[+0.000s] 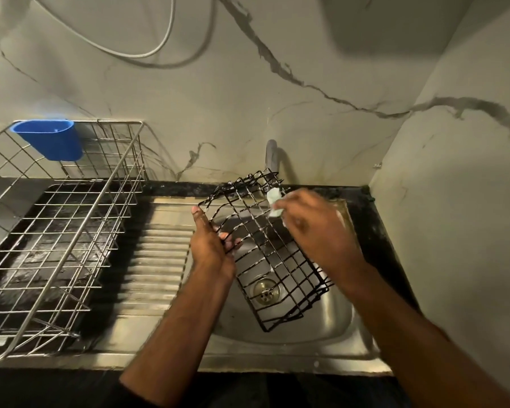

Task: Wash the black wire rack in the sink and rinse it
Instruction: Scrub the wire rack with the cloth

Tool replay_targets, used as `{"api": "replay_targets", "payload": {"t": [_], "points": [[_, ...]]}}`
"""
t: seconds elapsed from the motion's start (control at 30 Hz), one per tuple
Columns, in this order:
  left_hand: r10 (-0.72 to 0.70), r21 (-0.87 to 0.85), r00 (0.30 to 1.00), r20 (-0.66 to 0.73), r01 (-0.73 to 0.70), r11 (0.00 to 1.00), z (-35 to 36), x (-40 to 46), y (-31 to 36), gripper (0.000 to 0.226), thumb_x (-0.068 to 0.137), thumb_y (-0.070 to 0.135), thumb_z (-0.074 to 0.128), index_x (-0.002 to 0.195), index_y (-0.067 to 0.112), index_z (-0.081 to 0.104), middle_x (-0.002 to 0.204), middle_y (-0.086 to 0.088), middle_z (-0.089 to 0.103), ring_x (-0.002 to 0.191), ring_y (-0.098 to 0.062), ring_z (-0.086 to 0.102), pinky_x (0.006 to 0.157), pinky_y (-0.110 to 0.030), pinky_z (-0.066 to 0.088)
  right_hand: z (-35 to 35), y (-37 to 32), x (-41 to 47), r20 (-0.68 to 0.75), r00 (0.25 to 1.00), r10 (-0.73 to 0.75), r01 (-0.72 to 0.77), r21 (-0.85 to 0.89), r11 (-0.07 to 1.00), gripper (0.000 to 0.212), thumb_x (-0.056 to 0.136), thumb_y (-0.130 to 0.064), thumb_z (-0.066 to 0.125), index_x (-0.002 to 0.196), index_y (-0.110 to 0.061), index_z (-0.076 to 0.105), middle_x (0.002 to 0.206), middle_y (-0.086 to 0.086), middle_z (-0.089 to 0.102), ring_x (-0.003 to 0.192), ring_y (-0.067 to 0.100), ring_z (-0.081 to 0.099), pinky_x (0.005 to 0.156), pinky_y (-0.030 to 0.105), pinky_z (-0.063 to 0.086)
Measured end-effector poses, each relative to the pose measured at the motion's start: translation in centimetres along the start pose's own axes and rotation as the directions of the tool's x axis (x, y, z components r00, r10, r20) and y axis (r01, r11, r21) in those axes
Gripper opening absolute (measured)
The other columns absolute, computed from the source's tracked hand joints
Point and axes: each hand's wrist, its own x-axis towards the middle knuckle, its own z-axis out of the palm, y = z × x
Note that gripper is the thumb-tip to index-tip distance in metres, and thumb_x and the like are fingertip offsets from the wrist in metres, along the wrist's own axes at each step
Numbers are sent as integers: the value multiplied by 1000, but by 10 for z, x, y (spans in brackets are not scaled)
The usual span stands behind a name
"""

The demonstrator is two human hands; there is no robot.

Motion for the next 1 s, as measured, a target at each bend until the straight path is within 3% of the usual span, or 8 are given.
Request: {"api": "replay_targets", "payload": {"t": [0.17, 0.27, 0.43, 0.57, 0.67, 0.77, 0.9, 1.0], "points": [[-2, -62, 1000, -18, 1, 998, 3, -4, 2, 44, 98, 60, 50, 78, 21, 51, 43, 7, 48, 33, -7, 33, 43, -19, 42, 19, -26, -17, 164, 946, -278, 294, -82, 952, 53, 79, 2, 77, 124, -24, 65, 121, 2, 62, 107, 11, 49, 78, 17, 42], [-25, -75, 999, -47, 21, 997, -2, -3, 8, 43, 96, 64, 49, 79, 24, 52, 48, 7, 41, 36, -8, 32, 41, -18, 42, 8, -2, -15, 149, 974, -171, 183, -70, 981, 45, 88, -1, 68, 124, -27, 66, 124, 1, 61, 105, 10, 51, 80, 16, 46], [-22, -73, 995, -97, 15, 997, -5, 1, 13, 42, 97, 65, 48, 80, 27, 53, 53, 7, 32, 39, -8, 32, 41, -17, 44, -10, 32, -1, -29, 993, 116, -117, -47, 992, 27, 98, -6, 55, 118, -19, 68, 117, 0, 62, 103, 12, 58, 88, 37, 57], [-66, -100, 995, -79, 58, 993, -5, 9, 10, 45, 95, 67, 49, 77, 25, 50, 57, 6, 37, 48, -10, 31, 42, -19, 42, -8, -13, -8, 121, 989, -87, 79, 66, 995, 29, 95, -11, 58, 118, -24, 70, 122, -2, 62, 107, 10, 56, 85, 18, 50], [-78, -140, 994, -81, 67, 988, -6, 13, 9, 48, 95, 66, 51, 73, 23, 45, 53, 6, 37, 42, -9, 29, 38, -20, 39, 1, -40, -13, 293, 925, -244, 236, 62, 970, 33, 94, -8, 60, 122, -23, 69, 125, 2, 61, 113, 11, 48, 88, 19, 36], [-83, -110, 993, -87, 73, 991, -11, 17, 8, 49, 94, 69, 49, 72, 25, 45, 54, 8, 43, 47, -10, 30, 47, -25, 41, -4, -20, -5, 229, 964, -133, 119, 77, 990, 33, 96, -3, 58, 122, -20, 69, 128, 2, 59, 111, 9, 47, 89, 17, 42], [-77, -64, 995, -70, 72, 995, -12, 14, 8, 50, 94, 70, 46, 70, 27, 41, 44, 8, 45, 50, -14, 31, 50, -27, 40, -17, 19, 11, 79, 993, 82, -80, -34, 996, 26, 99, -3, 53, 119, -12, 68, 123, 6, 60, 109, 15, 55, 98, 32, 52], [-74, -85, 993, -89, 67, 994, -12, 14, 11, 38, 93, 70, 49, 78, 35, 51, 56, 6, 41, 55, -13, 37, 56, -28, 45, -18, 18, 9, 80, 996, 48, -48, -2, 999, 28, 96, -4, 56, 118, -17, 68, 123, 1, 60, 108, 14, 58, 89, 28, 56]]}}
